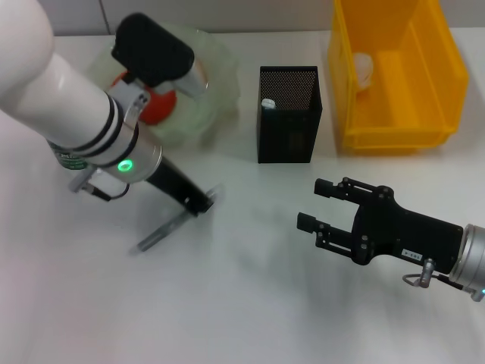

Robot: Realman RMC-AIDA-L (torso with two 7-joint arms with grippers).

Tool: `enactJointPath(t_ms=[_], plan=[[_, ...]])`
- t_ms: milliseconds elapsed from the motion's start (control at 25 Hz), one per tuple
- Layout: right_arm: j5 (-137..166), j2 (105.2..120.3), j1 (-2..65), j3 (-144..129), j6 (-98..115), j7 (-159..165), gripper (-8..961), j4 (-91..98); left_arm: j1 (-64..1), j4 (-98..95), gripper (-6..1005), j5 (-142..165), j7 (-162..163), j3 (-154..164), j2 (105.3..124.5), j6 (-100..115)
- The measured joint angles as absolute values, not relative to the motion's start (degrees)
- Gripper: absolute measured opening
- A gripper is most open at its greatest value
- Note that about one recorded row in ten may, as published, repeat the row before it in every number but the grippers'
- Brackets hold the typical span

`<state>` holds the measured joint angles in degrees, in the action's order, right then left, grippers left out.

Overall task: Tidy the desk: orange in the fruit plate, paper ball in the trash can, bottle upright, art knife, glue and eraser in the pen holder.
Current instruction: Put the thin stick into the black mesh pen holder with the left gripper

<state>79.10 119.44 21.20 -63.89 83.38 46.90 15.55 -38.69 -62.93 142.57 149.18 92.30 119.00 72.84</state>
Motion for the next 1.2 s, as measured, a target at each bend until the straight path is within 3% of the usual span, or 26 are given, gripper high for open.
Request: enactJointPath(t_ms=[800, 1200], plan=[[79.0, 119.61, 21.3, -64.1, 81.9, 46.5, 651, 13.6, -35.4, -70.7, 147, 108.4, 123.5, 79.3, 118.84, 66.9], [79.0, 119.73, 21.4, -64.3, 82.4, 46.4, 663, 12.1, -34.1, -52.9, 147, 67.2, 84.8, 86.9, 119.17, 56.4]])
